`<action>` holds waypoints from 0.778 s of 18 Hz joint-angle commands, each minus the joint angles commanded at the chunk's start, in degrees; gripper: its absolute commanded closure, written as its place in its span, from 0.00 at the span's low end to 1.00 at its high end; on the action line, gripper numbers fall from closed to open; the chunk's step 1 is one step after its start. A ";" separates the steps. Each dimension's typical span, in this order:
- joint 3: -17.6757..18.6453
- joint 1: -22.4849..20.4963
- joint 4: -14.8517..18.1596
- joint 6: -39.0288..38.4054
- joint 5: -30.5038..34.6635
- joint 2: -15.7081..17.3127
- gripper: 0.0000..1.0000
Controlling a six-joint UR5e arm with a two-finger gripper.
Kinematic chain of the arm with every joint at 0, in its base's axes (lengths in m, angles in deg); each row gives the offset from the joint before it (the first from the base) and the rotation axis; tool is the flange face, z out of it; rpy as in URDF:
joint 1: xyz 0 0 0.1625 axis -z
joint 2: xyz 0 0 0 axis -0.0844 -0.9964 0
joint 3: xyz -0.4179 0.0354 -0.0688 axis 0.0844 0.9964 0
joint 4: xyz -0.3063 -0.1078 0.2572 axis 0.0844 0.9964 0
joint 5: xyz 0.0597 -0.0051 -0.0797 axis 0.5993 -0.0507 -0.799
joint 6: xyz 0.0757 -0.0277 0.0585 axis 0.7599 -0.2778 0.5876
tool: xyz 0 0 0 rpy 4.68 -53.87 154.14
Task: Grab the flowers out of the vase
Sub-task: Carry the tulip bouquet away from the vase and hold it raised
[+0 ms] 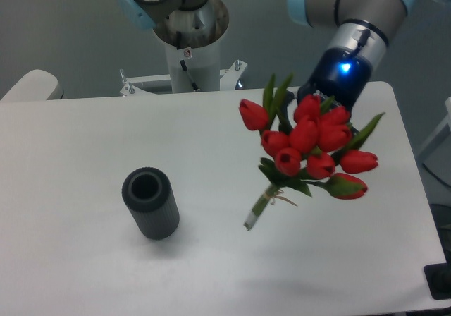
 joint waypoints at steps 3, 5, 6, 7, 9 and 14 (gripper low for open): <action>0.53 -0.09 0.09 3.09 2.11 -0.18 0.93; 0.44 -0.09 0.09 3.88 2.29 -0.62 0.93; 0.53 0.00 0.09 4.15 2.46 -0.70 0.93; 0.79 0.00 0.09 4.32 2.64 -0.70 0.93; 0.97 0.00 0.09 4.32 2.73 -0.62 0.93; 1.68 -0.09 0.00 5.20 2.73 -0.35 0.93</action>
